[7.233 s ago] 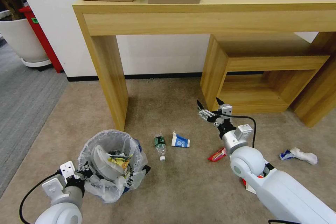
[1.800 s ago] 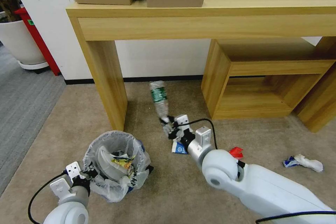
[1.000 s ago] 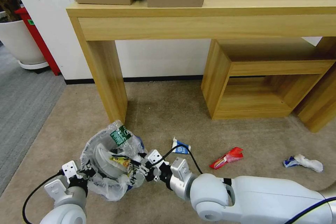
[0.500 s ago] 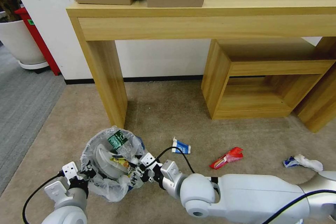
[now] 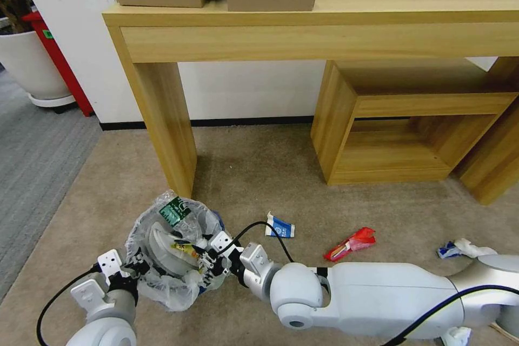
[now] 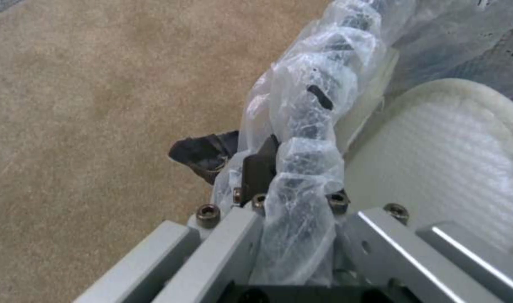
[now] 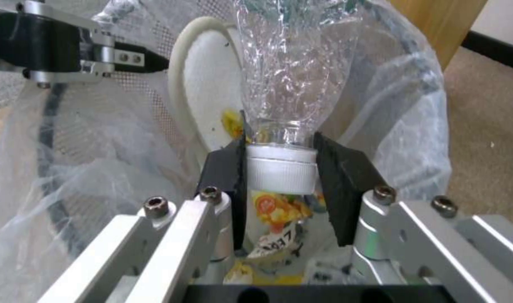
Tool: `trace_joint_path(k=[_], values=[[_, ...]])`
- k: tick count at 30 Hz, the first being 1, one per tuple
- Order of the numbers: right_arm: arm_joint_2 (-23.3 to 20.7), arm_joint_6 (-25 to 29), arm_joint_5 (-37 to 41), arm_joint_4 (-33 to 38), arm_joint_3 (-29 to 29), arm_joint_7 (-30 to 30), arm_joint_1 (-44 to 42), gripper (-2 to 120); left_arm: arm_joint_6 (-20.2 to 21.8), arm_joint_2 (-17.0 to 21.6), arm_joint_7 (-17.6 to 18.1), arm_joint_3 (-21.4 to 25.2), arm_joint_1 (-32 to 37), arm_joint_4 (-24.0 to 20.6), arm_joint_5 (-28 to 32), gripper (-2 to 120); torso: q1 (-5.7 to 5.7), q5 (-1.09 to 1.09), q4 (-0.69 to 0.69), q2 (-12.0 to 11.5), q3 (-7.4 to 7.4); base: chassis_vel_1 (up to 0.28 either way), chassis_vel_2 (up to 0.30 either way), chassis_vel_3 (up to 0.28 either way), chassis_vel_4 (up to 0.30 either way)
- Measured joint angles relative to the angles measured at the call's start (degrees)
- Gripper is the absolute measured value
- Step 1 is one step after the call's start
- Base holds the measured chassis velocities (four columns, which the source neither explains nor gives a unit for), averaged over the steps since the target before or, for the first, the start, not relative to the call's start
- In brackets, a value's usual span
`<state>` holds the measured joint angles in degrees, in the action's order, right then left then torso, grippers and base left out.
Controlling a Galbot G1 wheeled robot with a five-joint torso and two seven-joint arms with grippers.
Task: Pick up the trash bin and place the garbage on the floor into it.
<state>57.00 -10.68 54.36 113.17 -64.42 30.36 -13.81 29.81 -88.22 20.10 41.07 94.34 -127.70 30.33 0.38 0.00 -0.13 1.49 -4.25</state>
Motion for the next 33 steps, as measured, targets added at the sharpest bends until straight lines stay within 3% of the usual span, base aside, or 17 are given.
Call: trace_joint_path(k=[12, 30, 33], values=[[4.38, -0.46, 1.49, -3.54, -1.75, 0.86, 2.75, 27, 0.05, 0.13, -0.04, 0.07, 0.1, 0.0, -0.02, 0, 0.0, 0.0, 0.01, 0.0, 0.0, 0.0, 0.0, 0.0, 0.0], [4.13, 1.33, 0.76, -2.9, -0.3, 0.73, 2.29, 93, 0.04, 0.5, -0.06, 0.03, -0.22, 0.6, 0.27, 0, 0.0, 0.0, 0.0, 0.0, 0.0, 0.0, 0.0, 0.0, 0.0], [4.65, 2.14, 0.63, -2.84, 0.45, 0.69, 2.08, 99, 0.04, 0.49, -0.06, 0.01, -0.19, 0.75, 0.25, 0, 0.0, 0.0, 0.01, 0.0, 0.0, 0.0, 0.0, 0.0, 0.0]])
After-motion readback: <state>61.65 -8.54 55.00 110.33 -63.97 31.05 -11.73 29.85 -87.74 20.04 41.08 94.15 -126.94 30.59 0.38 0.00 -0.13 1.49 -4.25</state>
